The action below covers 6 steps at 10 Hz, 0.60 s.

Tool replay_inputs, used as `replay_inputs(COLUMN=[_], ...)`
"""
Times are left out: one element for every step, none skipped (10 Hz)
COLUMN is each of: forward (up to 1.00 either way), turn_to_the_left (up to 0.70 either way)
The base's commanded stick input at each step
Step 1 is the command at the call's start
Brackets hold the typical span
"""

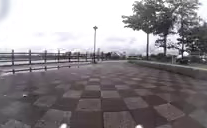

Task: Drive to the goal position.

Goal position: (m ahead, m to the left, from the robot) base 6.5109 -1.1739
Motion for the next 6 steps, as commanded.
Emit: replay_inputs(forward=[0.85,0.85,0.85,0.85,0.85,0.85], turn_to_the_left=[0.01,0.01,0.01,0.01,0.01,0.01])
